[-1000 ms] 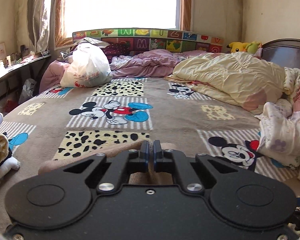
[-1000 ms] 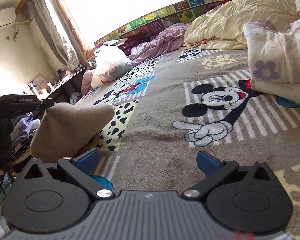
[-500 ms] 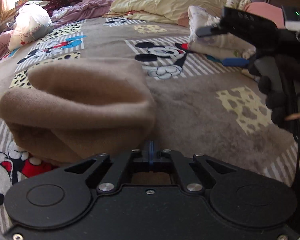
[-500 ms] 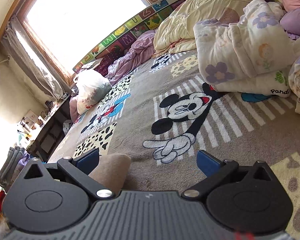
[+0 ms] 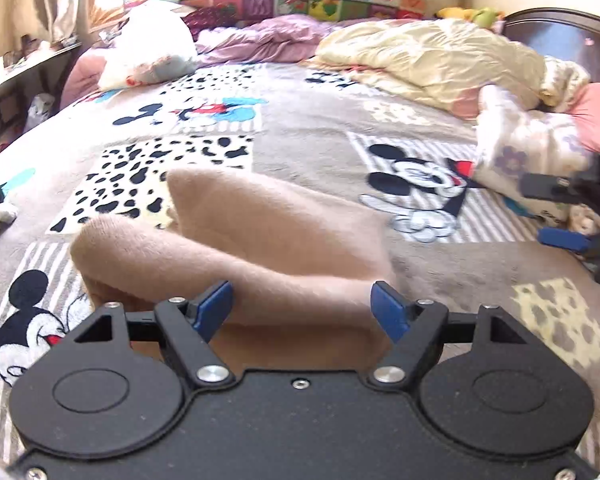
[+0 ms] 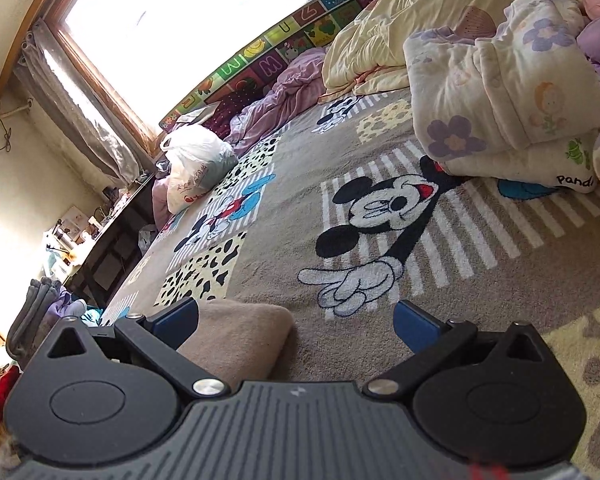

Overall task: Fold clothes
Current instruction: 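Lift the beige garment with the left tool and pull it off the pile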

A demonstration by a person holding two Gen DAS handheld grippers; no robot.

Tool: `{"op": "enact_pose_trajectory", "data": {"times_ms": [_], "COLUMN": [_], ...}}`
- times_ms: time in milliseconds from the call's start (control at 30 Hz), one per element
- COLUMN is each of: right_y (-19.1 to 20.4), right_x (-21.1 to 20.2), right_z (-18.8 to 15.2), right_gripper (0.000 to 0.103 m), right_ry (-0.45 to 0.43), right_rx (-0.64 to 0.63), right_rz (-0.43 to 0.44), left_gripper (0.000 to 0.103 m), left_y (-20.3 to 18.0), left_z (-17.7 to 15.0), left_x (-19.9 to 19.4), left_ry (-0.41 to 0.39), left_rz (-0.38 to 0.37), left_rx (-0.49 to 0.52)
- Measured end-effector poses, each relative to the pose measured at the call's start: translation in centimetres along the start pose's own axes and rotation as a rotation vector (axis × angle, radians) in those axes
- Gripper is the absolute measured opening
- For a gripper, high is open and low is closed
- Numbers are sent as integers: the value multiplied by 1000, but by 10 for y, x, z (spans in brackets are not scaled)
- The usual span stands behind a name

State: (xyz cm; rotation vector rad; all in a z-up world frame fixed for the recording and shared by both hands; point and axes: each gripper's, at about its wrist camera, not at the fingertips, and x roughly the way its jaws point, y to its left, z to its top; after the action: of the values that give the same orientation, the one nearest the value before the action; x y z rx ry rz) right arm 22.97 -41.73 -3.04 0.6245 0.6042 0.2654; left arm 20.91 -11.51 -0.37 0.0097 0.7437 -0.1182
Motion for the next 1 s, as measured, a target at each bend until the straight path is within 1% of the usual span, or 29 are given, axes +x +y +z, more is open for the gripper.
{"op": "enact_pose_trajectory", "data": {"times_ms": [33,100,133,167,233,300,367,433,467,500,533,600,633,667,700,733,800,833,867,933,1000], "right_y": [-1,-4,-6,-8,-13,-17,-16,-14,-12,-9,-7,-1,3,6,9,11,15,17,18,21,25], "right_x": [1,3,3,4,6,9,12,15,16,18,19,23,25,27,28,28,30,30,31,33,36], "right_z": [0,0,0,0,-1,-3,-5,-8,-9,-11,-13,-18,-21,-23,-26,-28,-33,-36,-37,-40,-43], "right_gripper": [103,103,103,103,103,103,103,103,103,103,103,103,103,103,103,103,103,103,103,103,103], "right_ry": [4,12,14,18,29,37,45,53,58,62,67,77,81,84,84,85,89,94,99,110,118], "right_rx": [2,8,12,17,32,47,51,46,41,34,26,7,-5,-19,-30,-37,-49,-51,-52,-56,-72], "right_rz": [1,5,3,1,-8,-12,-13,-14,-13,-11,-9,-10,-12,-14,-16,-18,-19,-17,-14,-4,2], "left_gripper": [79,78,61,23,10,8,7,5,2,1,0,0,0,0,0,3,28,55,65,65,71], "left_y": [2,7,4,1,-4,-8,-4,-4,-4,-4,-9,-21,-27,-28,-23,-14,13,27,41,66,90], "left_z": [3,9,9,8,4,-1,-14,-35,-46,-59,-75,-108,-127,-139,-145,-145,-132,-125,-118,-103,-88], "left_x": [12,37,39,40,25,10,-15,-35,-46,-53,-57,-62,-63,-67,-73,-79,-96,-104,-113,-110,-107], "left_ry": [29,86,89,89,73,57,18,4,-3,9,35,90,144,158,148,137,56,15,-27,-76,-123], "left_rz": [0,-7,-17,-28,-46,-64,-101,-142,-162,-192,-209,-240,-288,-299,-301,-304,-286,-276,-266,-223,-179], "left_rx": [-10,-27,2,35,79,122,150,185,202,209,252,345,383,385,349,290,147,75,3,-103,-208]}}
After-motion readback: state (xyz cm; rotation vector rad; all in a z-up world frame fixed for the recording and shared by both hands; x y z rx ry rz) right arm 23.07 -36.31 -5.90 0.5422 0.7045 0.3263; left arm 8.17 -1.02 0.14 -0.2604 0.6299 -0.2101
